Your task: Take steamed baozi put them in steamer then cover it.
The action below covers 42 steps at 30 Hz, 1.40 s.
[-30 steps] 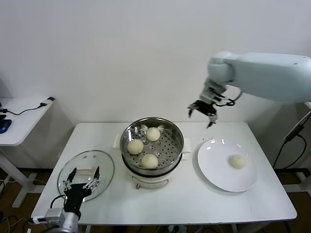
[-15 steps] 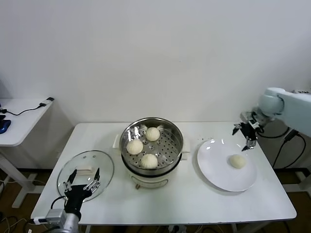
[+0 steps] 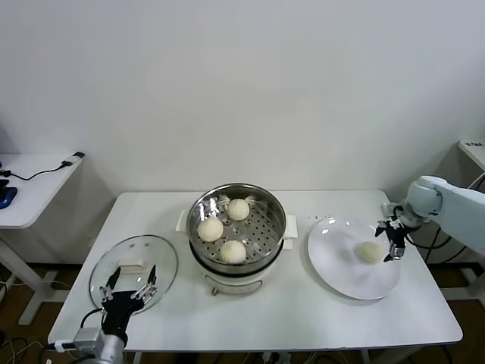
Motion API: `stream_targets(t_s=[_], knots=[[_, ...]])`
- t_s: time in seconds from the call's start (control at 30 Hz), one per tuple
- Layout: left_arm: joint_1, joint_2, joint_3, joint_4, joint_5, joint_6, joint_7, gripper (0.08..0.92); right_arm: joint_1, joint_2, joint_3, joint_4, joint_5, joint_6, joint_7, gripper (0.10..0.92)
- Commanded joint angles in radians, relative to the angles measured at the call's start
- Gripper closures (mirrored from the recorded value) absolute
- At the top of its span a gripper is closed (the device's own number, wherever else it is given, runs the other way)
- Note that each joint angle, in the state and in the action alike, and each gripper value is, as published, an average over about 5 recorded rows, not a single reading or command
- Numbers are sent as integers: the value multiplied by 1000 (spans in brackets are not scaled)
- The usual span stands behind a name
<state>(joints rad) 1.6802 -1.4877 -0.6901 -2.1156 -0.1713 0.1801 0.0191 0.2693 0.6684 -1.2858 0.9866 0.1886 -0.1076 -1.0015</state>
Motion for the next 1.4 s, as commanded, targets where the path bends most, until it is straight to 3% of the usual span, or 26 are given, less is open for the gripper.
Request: stream_targets(t_s=[0.03,0.33,0.73,1.07,1.2,1.4], knots=[[-1,3,0,8,0,-4,0,177,-131,84,146,-131,-47,-19,8,203],[-1,5,0,8,0,-5,-1,177,-125,115,130,-148,-44,-18,-10,222],[3,6,5,-6,0,0,0,177,47,89,-6,-61,20,-37,-37,455],[2,10,8,-24,-6,4,1,177,781,200,-585,241,504,-77,-49,482],[-4,10,15,-28,-9,3,2,177,945,265,-619,392,683,-131,-33,482],[-10,7,35,-33,-8,3,4,177,962,369,-555,548,850,-236,82,482]])
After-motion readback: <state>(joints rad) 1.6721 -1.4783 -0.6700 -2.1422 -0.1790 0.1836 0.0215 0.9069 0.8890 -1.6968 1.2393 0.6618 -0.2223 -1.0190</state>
